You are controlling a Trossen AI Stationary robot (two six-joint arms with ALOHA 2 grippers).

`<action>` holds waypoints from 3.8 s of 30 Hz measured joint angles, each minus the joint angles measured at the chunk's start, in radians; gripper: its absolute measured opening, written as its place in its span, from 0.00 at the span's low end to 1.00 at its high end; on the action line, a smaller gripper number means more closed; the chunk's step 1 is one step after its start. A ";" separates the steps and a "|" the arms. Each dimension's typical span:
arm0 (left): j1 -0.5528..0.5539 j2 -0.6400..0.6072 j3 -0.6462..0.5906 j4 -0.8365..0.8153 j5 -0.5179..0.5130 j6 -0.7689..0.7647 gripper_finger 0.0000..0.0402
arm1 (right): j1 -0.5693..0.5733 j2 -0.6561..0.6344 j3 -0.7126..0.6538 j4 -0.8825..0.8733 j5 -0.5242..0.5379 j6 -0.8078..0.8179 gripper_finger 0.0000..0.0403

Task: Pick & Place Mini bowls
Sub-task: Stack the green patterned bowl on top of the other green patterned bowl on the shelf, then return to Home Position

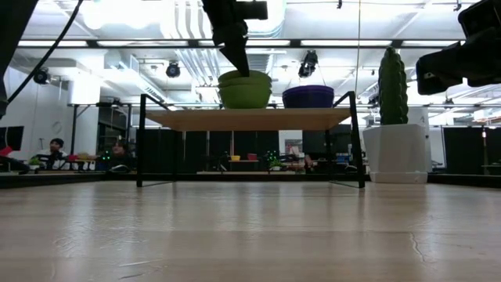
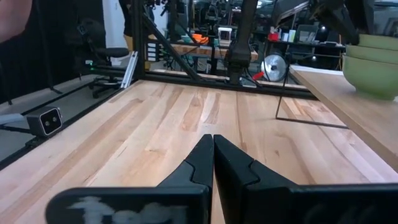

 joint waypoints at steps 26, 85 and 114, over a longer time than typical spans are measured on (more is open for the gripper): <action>0.001 -0.009 0.005 -0.017 0.010 -0.044 0.17 | 0.000 0.000 0.000 0.000 0.000 0.007 0.02; 0.022 -0.052 0.116 -0.135 0.085 -0.179 0.37 | 0.000 0.000 0.000 0.000 0.000 -0.001 0.02; -0.182 -0.619 -0.760 0.502 0.315 -0.207 0.00 | 0.000 0.000 0.000 0.000 0.000 -0.001 0.02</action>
